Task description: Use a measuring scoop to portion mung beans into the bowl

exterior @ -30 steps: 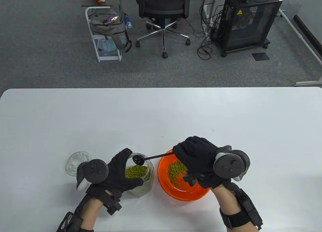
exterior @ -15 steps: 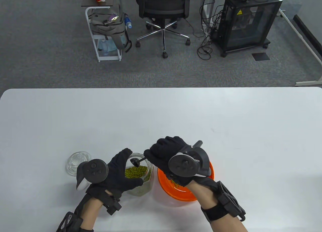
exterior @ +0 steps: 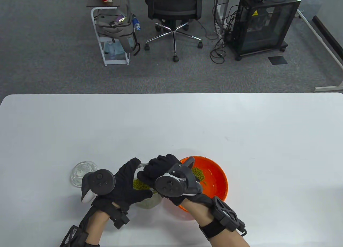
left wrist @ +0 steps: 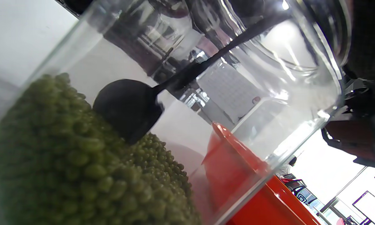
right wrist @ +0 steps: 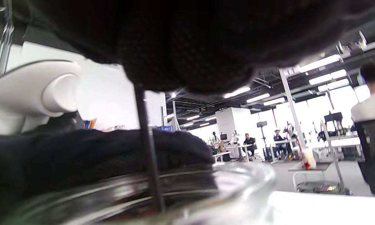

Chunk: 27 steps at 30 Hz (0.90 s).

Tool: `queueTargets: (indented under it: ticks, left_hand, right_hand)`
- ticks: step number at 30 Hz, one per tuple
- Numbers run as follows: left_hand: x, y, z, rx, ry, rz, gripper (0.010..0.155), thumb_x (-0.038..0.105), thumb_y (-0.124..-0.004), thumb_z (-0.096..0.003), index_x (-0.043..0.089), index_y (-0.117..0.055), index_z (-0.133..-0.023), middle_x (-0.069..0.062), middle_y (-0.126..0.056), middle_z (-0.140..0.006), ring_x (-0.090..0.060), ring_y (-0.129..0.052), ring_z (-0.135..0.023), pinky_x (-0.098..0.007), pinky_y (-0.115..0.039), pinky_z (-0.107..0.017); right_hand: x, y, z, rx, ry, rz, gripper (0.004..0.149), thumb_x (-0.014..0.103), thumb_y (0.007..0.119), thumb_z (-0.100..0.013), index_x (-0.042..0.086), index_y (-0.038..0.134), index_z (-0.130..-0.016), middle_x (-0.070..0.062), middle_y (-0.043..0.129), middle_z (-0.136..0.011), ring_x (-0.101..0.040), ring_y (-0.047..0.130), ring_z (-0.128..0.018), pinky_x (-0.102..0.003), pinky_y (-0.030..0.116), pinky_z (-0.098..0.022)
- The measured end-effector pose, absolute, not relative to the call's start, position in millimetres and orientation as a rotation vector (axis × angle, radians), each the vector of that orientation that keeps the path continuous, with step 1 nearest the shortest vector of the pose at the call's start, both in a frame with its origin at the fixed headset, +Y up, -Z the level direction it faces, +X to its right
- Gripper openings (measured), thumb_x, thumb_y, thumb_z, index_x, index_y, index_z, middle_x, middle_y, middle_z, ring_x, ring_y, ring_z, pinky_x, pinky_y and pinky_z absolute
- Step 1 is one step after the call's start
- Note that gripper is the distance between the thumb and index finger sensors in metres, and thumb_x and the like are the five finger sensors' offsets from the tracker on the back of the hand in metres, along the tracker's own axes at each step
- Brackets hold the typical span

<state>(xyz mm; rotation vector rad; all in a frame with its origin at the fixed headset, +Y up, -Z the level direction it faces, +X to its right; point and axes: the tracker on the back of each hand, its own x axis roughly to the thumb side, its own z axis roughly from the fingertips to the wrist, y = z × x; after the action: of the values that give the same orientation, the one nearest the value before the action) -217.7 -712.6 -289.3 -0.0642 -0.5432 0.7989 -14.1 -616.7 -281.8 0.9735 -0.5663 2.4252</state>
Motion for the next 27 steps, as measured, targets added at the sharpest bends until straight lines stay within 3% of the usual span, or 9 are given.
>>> queueTargets:
  ticks: [10,16,27]
  left_hand:
    - [-217.8,-712.4,-289.6,-0.065,-0.545,0.796,0.124,0.083,-0.088,-0.0385,0.003,-0.027,-0.110,-0.028,-0.039,-0.115,-0.059,-0.056,-0.105,-0.074,-0.054,-0.072]
    - [-217.8,-712.7,-289.5,-0.065,-0.543,0.798,0.124,0.082,-0.089,-0.0384,0.003,-0.027,-0.110,-0.028,-0.039,-0.115,-0.059,-0.056,-0.105,-0.074,-0.054,-0.072]
    - [-218.0,-712.8,-289.6,-0.065,-0.544,0.796,0.124,0.083,-0.089,-0.0383,0.003,-0.027,-0.110,-0.028,-0.039,-0.116,-0.059,-0.056,-0.105,-0.074,-0.054,-0.072]
  right_hand:
    - [9.7,-631.4,-298.4,0.822,-0.287,2.271,0.042,0.048,0.083,-0.046,0.011,0.101,-0.057,-0.012,0.103,-0.049,-0.026,0.100,-0.026,-0.038,0.086,-0.022]
    - [32.0,-644.3,-314.8,0.558,-0.103,2.143,0.043,0.047,0.082,-0.047,0.010,0.101,-0.055,-0.012,0.103,-0.045,-0.024,0.100,-0.022,-0.037,0.086,-0.019]
    - [78.1,-671.2,-323.5,0.131,0.031,1.969,0.042,0.046,0.081,-0.048,0.008,0.100,-0.052,-0.012,0.103,-0.039,-0.022,0.099,-0.016,-0.035,0.086,-0.013]
